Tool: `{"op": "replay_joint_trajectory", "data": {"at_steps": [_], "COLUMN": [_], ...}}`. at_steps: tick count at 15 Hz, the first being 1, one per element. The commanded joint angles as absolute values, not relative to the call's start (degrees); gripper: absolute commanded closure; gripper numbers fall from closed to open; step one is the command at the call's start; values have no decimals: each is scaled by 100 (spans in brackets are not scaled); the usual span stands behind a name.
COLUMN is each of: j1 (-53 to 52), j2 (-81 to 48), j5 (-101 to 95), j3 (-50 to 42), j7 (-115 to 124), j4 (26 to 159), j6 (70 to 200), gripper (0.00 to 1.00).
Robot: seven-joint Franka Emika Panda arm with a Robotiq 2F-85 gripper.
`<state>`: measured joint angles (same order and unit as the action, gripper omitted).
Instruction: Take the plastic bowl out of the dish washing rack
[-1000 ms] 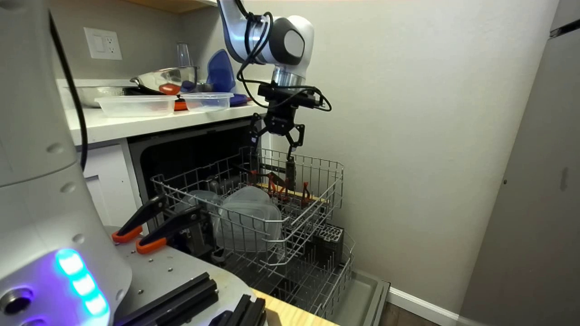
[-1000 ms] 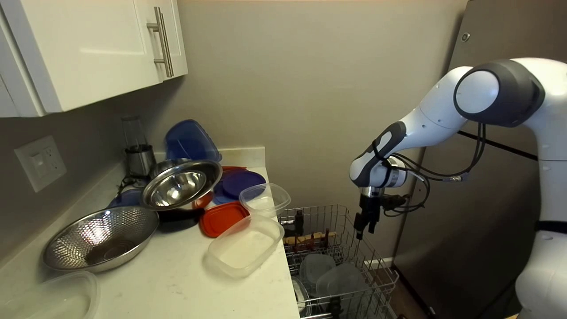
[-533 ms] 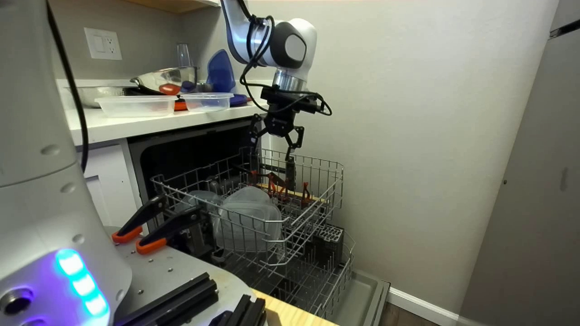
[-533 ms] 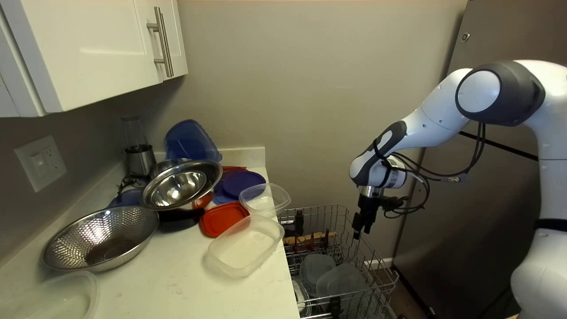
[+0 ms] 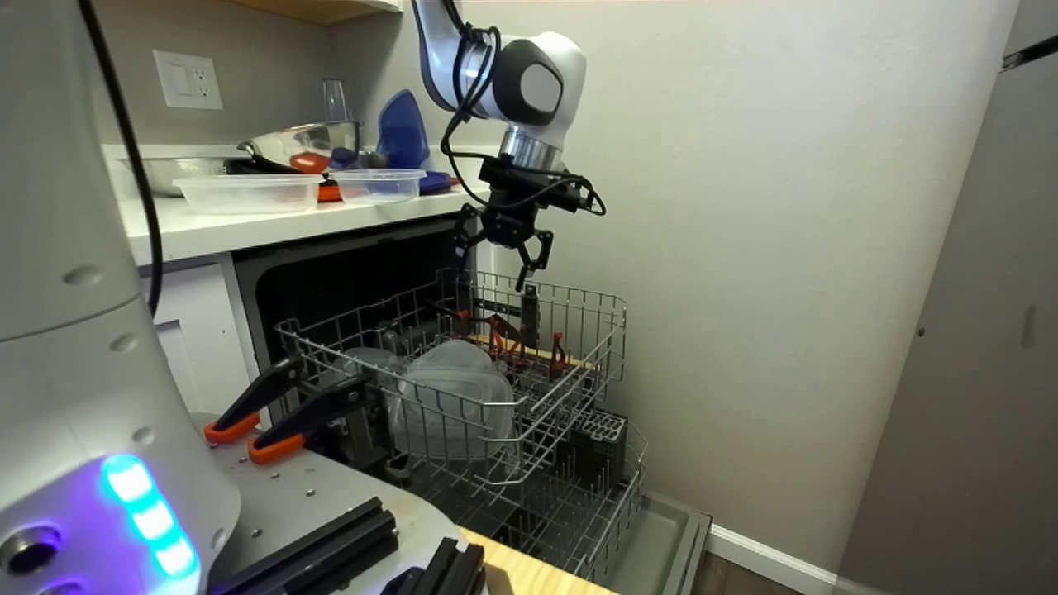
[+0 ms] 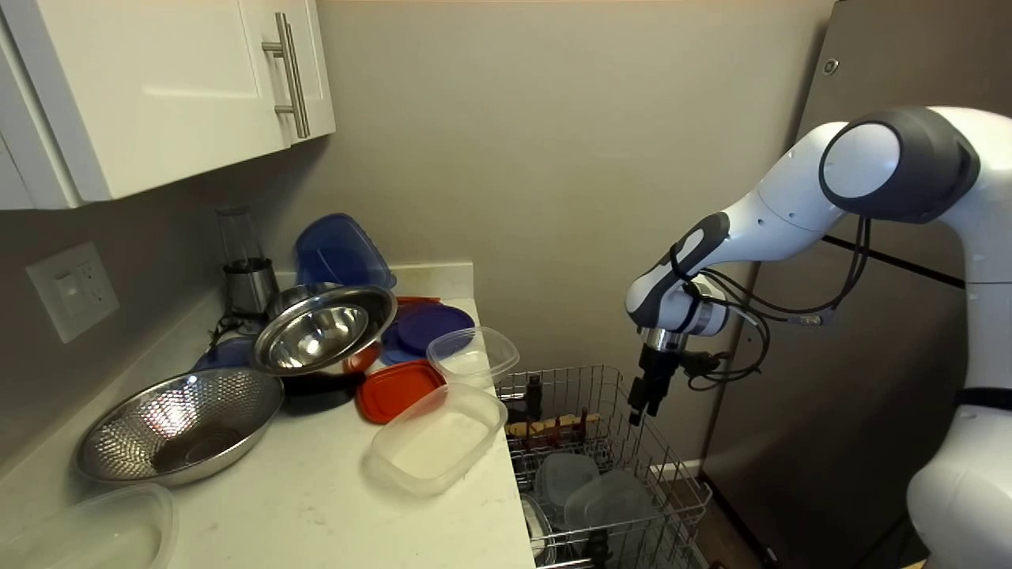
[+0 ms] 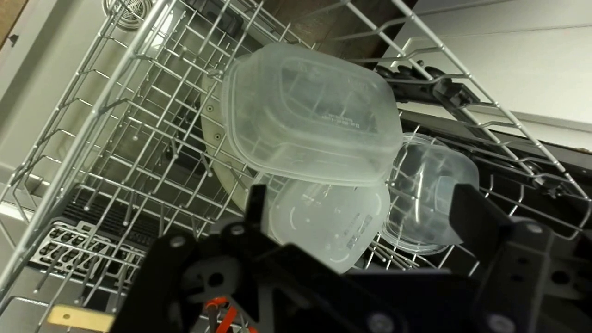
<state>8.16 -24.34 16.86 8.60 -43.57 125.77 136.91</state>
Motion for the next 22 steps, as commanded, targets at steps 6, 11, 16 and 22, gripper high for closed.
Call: {"op": "replay_joint_trajectory", "data": {"at_steps": [6, 11, 16, 22], "j1": [624, 368, 88, -221], "j2": [-2750, -3858, -5060, -6376], "j5": [1293, 652, -104, -527], "j3": [818, 797, 816, 857], "j7": [-4251, -4181, -4484, -4734], "j4": [12181, 10660, 8792, 6799], "j6": [13496, 12512, 10848, 9715], "gripper": [0, 0, 0, 0]}}
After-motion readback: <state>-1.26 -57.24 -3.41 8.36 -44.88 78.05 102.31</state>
